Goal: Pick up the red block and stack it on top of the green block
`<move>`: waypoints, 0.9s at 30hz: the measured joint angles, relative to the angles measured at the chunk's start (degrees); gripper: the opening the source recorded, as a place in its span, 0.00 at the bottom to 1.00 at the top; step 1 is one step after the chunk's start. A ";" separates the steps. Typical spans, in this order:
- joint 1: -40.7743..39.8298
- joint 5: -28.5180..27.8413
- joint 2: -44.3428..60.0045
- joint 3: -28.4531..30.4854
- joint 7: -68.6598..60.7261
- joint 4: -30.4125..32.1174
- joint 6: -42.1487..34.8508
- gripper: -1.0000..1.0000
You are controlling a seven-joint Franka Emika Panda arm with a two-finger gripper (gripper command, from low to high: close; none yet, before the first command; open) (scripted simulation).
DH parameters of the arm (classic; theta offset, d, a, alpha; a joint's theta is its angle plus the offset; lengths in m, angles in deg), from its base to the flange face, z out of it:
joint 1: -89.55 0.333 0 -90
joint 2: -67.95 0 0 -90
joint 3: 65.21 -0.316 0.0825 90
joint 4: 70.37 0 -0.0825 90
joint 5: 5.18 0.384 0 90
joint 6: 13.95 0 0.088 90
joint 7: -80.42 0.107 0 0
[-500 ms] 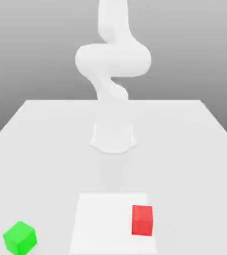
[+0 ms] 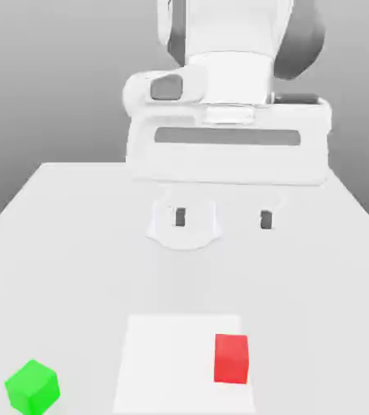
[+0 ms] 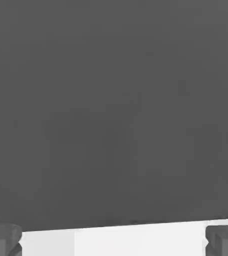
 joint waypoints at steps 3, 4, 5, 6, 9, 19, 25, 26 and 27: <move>0.68 -0.27 6.22 -0.57 1.77 2.23 2.98 0.50; 1.00 -0.25 8.28 -0.67 2.29 2.98 3.99 0.50; 1.33 -0.16 10.34 -0.75 2.75 3.72 4.99 0.50; 1.61 0.02 12.39 -0.86 3.15 4.47 5.99 0.50; 2.25 -1.01 18.58 -0.28 4.64 4.92 10.23 0.50; 4.35 -4.29 27.38 2.48 7.21 3.75 17.53 0.00; 2.73 -0.33 17.80 0.02 4.24 5.25 9.50 0.00; 2.09 0.47 16.61 0.42 3.94 4.89 7.97 0.00; 0.61 1.13 16.65 1.82 4.13 3.52 6.63 0.00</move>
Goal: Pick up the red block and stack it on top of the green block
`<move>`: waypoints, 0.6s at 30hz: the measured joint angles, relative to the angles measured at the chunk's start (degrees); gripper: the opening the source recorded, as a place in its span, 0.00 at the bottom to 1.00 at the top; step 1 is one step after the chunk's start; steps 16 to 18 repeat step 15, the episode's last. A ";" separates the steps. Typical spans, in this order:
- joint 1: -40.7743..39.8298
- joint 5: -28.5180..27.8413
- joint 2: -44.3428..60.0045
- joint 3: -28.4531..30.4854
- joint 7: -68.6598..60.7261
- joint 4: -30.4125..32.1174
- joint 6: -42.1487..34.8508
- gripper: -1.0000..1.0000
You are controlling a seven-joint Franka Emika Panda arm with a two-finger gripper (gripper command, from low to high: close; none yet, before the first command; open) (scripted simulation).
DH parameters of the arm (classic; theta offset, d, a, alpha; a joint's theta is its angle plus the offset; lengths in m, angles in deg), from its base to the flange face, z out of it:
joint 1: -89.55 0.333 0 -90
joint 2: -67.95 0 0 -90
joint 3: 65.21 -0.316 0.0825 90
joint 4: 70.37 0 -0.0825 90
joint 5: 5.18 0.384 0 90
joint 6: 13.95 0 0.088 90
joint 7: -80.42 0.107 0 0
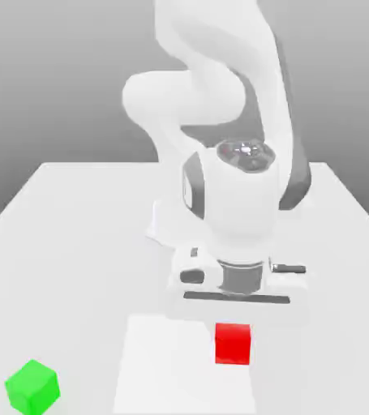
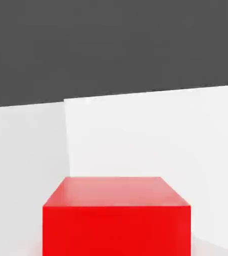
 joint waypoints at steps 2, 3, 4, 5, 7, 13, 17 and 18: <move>-3.04 1.17 0.60 3.00 0.51 -2.84 -2.26 0.00; -4.50 1.68 0.96 4.45 0.78 -4.17 -3.23 0.00; -5.92 2.17 1.32 5.87 1.04 -5.44 -4.15 0.00; -7.32 2.63 1.67 7.27 1.31 -6.68 -5.03 0.00; -10.25 3.50 2.30 9.89 1.85 -9.02 -6.72 0.00; -15.77 7.27 12.01 13.06 1.49 -14.49 -2.64 1.00; -15.77 7.27 12.01 13.06 1.49 -14.49 -2.64 1.00; -15.77 7.27 12.01 13.06 1.49 -14.49 -2.64 1.00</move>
